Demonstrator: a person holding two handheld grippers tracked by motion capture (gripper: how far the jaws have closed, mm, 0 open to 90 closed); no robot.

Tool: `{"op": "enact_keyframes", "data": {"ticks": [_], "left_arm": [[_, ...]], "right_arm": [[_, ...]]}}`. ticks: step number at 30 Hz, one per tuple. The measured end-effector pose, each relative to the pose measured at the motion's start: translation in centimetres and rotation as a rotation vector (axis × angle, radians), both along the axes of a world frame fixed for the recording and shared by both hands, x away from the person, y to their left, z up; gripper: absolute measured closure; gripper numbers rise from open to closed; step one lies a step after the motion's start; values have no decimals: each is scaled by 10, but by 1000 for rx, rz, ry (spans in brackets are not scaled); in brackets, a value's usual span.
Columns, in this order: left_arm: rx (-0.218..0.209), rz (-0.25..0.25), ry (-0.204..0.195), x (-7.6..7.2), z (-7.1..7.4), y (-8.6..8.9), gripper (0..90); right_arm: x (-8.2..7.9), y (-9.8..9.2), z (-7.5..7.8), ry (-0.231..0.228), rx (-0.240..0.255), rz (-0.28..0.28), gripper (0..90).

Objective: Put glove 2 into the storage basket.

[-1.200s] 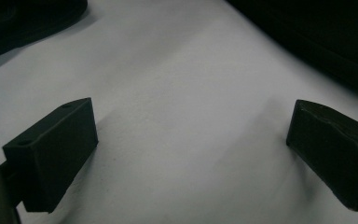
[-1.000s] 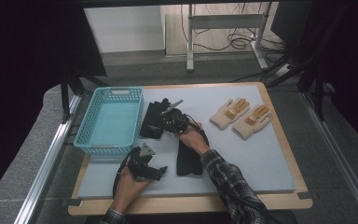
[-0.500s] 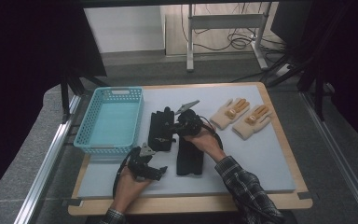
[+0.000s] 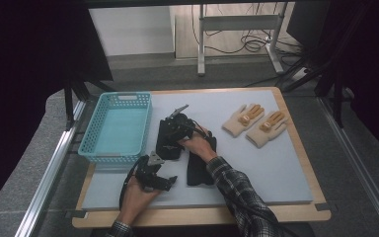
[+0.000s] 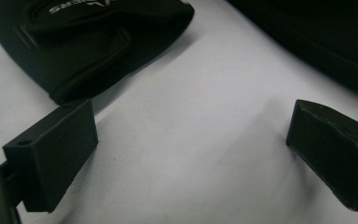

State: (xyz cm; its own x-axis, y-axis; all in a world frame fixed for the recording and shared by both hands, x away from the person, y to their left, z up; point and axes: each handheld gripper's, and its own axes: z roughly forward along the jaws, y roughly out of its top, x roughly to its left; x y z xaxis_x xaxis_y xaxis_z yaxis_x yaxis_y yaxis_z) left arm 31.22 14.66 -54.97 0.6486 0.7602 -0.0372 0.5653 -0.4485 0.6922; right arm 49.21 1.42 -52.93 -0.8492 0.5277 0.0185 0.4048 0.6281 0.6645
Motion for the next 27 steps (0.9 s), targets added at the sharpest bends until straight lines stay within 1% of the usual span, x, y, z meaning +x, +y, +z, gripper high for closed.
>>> {"op": "enact_keyframes", "data": {"ticks": [1, 2, 3, 4, 5, 6, 7, 10, 12, 15, 16, 17, 18, 19, 20, 22, 23, 24, 25, 26, 27], "left_arm": [[0, 0, 0, 0, 0, 0, 22], [0, 1, -2, 0, 0, 0, 23], [-1, 1, -2, 0, 0, 0, 23], [-1, 1, -2, 0, 0, 0, 23], [0, 1, -2, 0, 0, 0, 23], [0, 0, 0, 0, 0, 0, 23], [0, 0, 0, 0, 0, 0, 23], [1, 1, -1, 0, 0, 0, 23], [1, 0, -1, 0, 0, 0, 23], [0, 0, -1, 0, 0, 0, 23], [-1, 1, -1, 0, 0, 0, 23], [-1, 1, -1, 0, 0, 0, 23], [0, 1, -2, 0, 0, 0, 23], [0, 1, -2, 0, 0, 0, 23], [-3, 1, -2, 0, 0, 0, 23], [-3, 2, -3, 0, 0, 0, 23], [-3, 2, -3, 0, 0, 0, 23], [0, 0, -3, 0, 0, 0, 23], [0, 0, -3, 0, 0, 0, 23], [-3, 1, -2, 0, 0, 0, 23], [-3, 1, -2, 0, 0, 0, 23]], "right_arm": [[0, 0, 0, 0, 0, 0, 481], [1, 1, 0, 12, 1, -5, 539], [3, 1, 1, 29, 8, -11, 679], [3, 1, 1, 29, 8, -11, 679], [3, 2, 2, 32, 5, -20, 715], [1, 4, 3, 24, -9, -19, 796], [1, 4, 3, 24, -9, -19, 796], [0, 3, 4, 19, -3, -22, 844], [-1, 3, 6, 10, -12, -17, 863], [-3, 2, 10, 5, -14, -8, 868], [-3, -1, 15, 1, -10, -4, 869], [-3, -1, 15, 1, -10, -4, 869], [-4, -4, 21, -1, 10, -8, 869], [-4, -4, 21, -1, 10, -8, 869], [-7, -7, 28, -8, 25, -7, 869], [-10, -10, 35, -14, 33, -6, 869], [-10, -10, 35, -14, 33, -6, 869], [-14, -12, 43, -22, 38, -6, 868], [-14, -12, 43, -22, 38, -6, 868], [-17, -16, 50, -29, 47, 4, 868], [-17, -16, 50, -29, 47, 4, 868]]}}
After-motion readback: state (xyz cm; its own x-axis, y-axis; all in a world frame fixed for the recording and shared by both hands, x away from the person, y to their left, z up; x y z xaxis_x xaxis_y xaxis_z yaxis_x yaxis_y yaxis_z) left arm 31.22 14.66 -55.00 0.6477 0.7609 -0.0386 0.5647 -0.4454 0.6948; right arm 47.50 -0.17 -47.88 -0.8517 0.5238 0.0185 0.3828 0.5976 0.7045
